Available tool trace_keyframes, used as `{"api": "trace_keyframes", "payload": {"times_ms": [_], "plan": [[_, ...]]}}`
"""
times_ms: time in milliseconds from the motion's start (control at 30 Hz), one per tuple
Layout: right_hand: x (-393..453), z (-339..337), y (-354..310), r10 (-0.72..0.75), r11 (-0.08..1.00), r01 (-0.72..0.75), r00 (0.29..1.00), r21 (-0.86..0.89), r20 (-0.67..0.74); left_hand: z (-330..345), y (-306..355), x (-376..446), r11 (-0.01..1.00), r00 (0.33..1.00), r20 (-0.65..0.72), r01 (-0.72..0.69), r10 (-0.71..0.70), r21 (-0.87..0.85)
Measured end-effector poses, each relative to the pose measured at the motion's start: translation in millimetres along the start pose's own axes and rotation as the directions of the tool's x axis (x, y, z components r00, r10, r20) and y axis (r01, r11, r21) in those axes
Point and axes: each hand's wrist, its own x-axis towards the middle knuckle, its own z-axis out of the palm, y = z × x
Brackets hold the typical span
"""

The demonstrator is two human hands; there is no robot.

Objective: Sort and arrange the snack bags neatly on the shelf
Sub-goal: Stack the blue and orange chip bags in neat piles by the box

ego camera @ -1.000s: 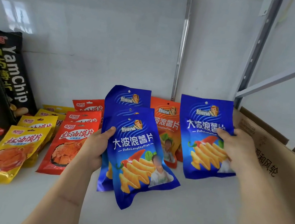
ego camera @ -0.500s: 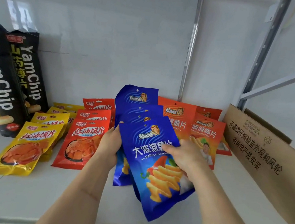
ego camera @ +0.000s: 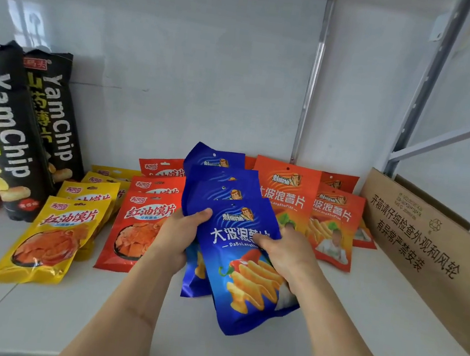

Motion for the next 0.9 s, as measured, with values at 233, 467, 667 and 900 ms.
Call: {"api": "trace_keyframes", "payload": {"times_ms": [233,467,667,900], "plan": [[2.8,-2.8,-10.9,-0.053,0.994,0.042,0.993,0.103,0.106,-19.2,24.0,7.6,0.996,0.997,-0.045,-0.068,0.07,0.054],[47.3,7.6,-2.6,-0.266,0.962,0.243,0.94,-0.126,-0.215,-40.4,40.3,14.1,0.984,0.982,-0.156,-0.081,0.106,0.157],[83.7,37.6,-1.0,-0.488,0.783,0.456,0.872,-0.423,0.036,-41.7,29.8,17.5,0.983,0.978,-0.199,-0.022,0.059,0.182],[95.4,53.1,7.4,-0.463,0.726,0.363,0.886,-0.584,-0.025,-38.1,26.9,24.3,0.984,0.985,-0.175,0.026,0.005,0.176]]}}
